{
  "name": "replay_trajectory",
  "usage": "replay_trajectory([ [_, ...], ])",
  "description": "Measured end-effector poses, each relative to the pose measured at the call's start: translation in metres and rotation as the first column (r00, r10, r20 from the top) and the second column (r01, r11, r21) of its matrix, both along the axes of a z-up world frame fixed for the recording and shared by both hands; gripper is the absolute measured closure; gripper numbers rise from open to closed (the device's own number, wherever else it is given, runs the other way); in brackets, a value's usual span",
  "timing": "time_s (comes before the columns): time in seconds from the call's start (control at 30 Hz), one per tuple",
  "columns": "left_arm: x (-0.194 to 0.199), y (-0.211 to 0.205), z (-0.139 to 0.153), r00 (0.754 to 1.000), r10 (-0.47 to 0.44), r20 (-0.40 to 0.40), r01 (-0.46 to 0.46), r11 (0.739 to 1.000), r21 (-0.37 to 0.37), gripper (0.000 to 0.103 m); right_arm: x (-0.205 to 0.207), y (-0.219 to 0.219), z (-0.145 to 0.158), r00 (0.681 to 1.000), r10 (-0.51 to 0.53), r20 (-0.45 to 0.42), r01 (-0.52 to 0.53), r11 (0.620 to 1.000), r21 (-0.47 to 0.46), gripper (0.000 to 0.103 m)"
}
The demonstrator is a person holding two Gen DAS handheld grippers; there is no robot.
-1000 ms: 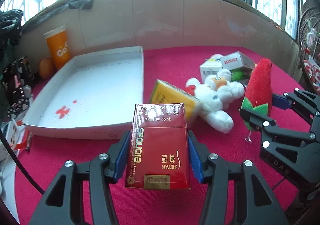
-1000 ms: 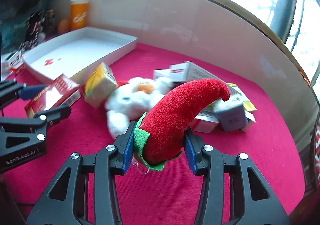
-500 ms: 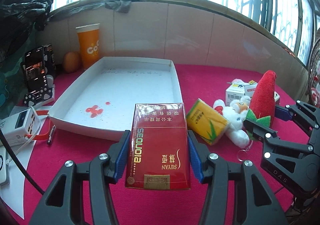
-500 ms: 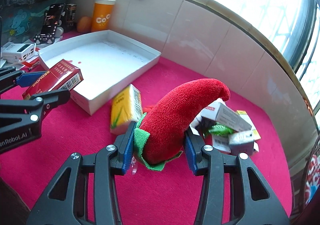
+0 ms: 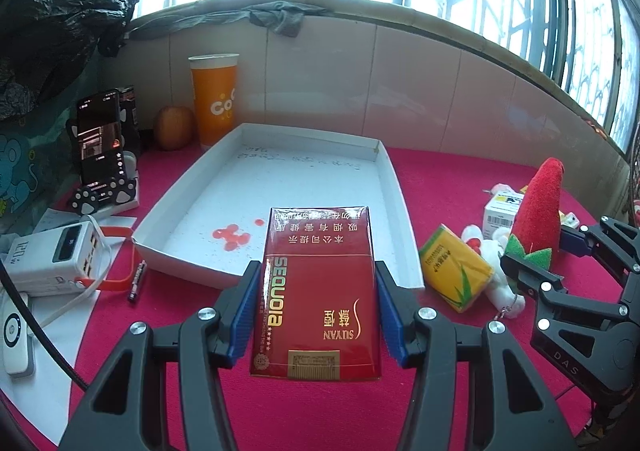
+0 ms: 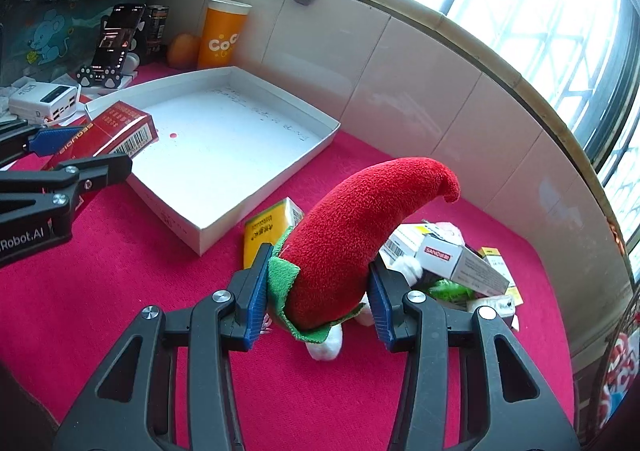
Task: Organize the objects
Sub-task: 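Carry the red box and plush chili into the white tray and release both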
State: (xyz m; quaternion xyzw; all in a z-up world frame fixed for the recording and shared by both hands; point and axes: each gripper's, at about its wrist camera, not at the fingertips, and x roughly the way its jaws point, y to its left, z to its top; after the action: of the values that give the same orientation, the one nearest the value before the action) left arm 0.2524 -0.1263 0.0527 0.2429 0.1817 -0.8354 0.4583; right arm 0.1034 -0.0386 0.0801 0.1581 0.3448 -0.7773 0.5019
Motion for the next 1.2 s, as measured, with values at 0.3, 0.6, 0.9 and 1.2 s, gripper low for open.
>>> replay_trajectory([
  [0.3,0.008,-0.026,0.007,0.999,0.03,0.02,-0.029,0.999,-0.023,0.049,0.005,-0.021,0.007,1.0,0.028,-0.013,-0.028,1.0,-0.004,0.059],
  [0.6,0.009,-0.064,0.017,0.997,0.07,0.039,-0.069,0.997,-0.034,0.049,-0.009,-0.065,0.021,0.992,0.047,0.119,-0.047,0.999,-0.008,0.059],
  [0.9,-0.004,-0.108,0.015,0.993,0.101,0.056,-0.101,0.995,0.011,0.049,-0.007,-0.111,0.023,0.966,0.089,0.244,-0.089,0.996,-0.014,0.059],
  [1.2,-0.018,-0.145,0.001,0.989,0.134,0.06,-0.139,0.985,0.1,0.048,-0.014,-0.156,0.008,0.9,0.075,0.43,-0.072,0.997,-0.023,0.059],
])
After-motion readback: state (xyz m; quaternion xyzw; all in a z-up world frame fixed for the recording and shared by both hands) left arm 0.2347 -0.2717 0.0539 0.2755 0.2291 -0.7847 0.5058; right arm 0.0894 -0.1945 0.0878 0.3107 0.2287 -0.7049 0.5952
